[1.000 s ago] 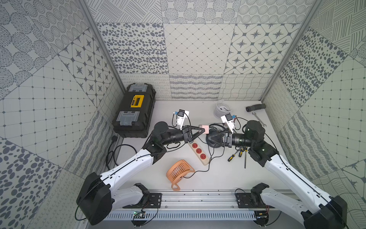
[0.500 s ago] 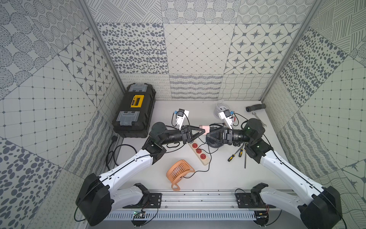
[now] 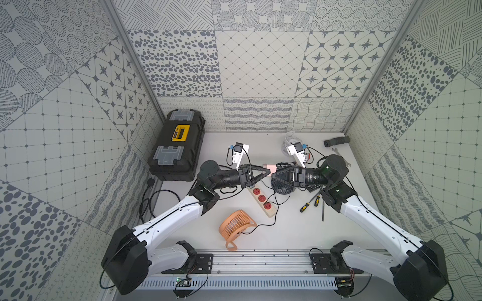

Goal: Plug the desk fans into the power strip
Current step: Pick up the plug from the center of the board.

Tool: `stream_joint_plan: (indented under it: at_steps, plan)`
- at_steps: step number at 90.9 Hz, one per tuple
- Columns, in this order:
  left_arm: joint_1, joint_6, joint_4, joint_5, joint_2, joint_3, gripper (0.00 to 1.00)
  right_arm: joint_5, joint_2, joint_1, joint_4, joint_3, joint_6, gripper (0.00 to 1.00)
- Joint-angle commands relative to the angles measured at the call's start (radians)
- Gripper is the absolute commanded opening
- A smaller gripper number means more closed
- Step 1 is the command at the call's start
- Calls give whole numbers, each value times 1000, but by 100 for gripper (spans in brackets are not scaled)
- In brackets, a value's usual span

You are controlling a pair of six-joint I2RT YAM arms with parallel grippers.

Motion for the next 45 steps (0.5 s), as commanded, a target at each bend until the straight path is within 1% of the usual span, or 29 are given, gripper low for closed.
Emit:
stream_joint_plan:
  at_steps: [1,7,14,24,27,37,38,45]
  plan:
    - [-2,13,49,74,5,-13,0,28,-1,-2,107,29,18,34]
    - [-4,17,50,71,7,-15,0,35,0,-2,98,32,16,32]
    - [-3,22,47,73,11,-16,0,44,4,-2,82,33,15,26]
    - [-4,50,13,75,9,-15,0,50,4,-3,59,28,3,8]
    - [-4,66,-6,71,7,-16,0,55,1,-2,46,25,-6,5]
    - [-4,126,-93,38,-15,-18,0,82,-20,-2,-63,18,-80,1]
    - [-4,134,-106,32,-19,-18,2,86,-22,-2,-79,18,-90,0]
    - [-3,190,-186,-10,-44,-21,29,118,-43,-3,-191,7,-167,0]
